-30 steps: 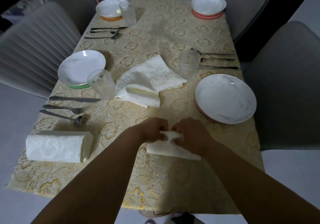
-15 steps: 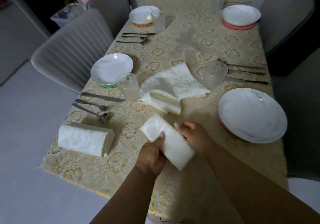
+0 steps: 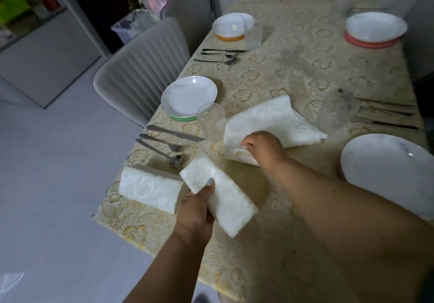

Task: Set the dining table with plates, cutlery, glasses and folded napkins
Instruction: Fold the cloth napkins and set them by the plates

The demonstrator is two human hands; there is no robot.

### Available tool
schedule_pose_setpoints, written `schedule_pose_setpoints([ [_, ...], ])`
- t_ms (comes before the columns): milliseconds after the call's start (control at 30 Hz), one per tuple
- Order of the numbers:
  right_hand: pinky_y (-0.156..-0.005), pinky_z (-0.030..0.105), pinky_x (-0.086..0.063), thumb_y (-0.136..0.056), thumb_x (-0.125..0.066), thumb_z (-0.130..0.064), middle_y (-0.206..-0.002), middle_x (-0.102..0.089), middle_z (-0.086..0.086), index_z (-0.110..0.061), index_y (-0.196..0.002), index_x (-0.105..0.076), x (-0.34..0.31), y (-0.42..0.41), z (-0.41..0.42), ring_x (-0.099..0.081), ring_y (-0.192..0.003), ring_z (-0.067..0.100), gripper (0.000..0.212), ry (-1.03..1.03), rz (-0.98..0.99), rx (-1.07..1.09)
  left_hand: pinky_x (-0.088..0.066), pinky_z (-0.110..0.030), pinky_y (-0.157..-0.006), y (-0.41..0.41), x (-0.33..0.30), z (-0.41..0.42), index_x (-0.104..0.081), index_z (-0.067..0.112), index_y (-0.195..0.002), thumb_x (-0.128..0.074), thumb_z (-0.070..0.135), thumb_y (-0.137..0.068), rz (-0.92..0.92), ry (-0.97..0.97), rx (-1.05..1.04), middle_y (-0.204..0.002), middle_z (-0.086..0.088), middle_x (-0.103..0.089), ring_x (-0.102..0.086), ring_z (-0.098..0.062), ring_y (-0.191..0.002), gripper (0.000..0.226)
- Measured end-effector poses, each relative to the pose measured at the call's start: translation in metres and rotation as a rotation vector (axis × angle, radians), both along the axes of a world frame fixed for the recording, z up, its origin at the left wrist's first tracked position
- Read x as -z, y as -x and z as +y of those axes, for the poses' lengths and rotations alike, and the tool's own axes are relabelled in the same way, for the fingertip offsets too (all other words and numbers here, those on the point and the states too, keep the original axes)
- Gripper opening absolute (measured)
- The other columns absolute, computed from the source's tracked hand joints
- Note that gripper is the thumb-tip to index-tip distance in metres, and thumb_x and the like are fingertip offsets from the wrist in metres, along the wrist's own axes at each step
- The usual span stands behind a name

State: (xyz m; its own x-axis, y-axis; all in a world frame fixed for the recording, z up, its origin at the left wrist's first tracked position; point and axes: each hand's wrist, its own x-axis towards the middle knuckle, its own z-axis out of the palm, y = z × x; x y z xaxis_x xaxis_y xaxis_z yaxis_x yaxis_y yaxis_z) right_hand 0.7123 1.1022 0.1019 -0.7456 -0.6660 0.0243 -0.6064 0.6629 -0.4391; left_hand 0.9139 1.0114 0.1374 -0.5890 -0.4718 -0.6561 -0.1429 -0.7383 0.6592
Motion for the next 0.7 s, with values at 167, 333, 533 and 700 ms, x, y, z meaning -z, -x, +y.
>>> schedule_pose_setpoints([
  [167,-0.113,0.027,-0.016,-0.08,-0.07,-0.037,-0.149,-0.034,0.001,-0.019,-0.147,-0.03,-0.002,-0.024,0.0,-0.027,-0.14,0.019,0.08,-0.096,0.082,-0.015,-0.058,-0.036,-0.061,-0.001,-0.009,-0.021,-0.061,0.003,-0.114,-0.069,0.008,-0.084,-0.002,-0.031,0.07,-0.098,-0.014,-0.073,-0.072,-0.027,-0.083,0.032],
  [333,-0.095,0.03,-0.039,-0.095,-0.052,-0.031,-0.124,-0.061,0.008,-0.014,-0.122,-0.062,-0.015,-0.017,-0.018,-0.054,-0.115,0.025,0.033,-0.208,0.057,0.088,-0.059,-0.035,-0.059,-0.002,-0.017,-0.041,-0.064,0.0,-0.102,-0.068,0.008,-0.085,-0.011,-0.018,0.165,-0.088,-0.013,-0.075,-0.073,-0.024,-0.072,0.019],
  [533,-0.09,0.035,-0.043,-0.098,-0.044,-0.037,-0.12,-0.061,0.008,-0.016,-0.122,-0.059,-0.026,-0.056,-0.009,-0.057,-0.109,0.026,0.035,-0.365,-0.229,0.146,-0.057,-0.034,-0.054,-0.017,-0.025,-0.07,-0.065,0.002,-0.098,-0.07,0.008,-0.085,-0.045,0.003,0.245,-0.084,-0.012,-0.074,-0.072,-0.026,-0.069,0.016],
  [700,-0.092,0.028,-0.04,-0.097,-0.043,-0.041,-0.118,-0.061,0.004,-0.013,-0.123,-0.06,-0.044,-0.103,0.006,-0.055,-0.113,0.02,0.042,-0.582,-0.28,0.113,-0.054,-0.035,-0.058,-0.035,-0.029,-0.091,-0.062,0.006,-0.098,-0.068,0.004,-0.086,-0.035,-0.048,0.197,-0.092,-0.012,-0.07,-0.067,-0.027,-0.081,0.014],
])
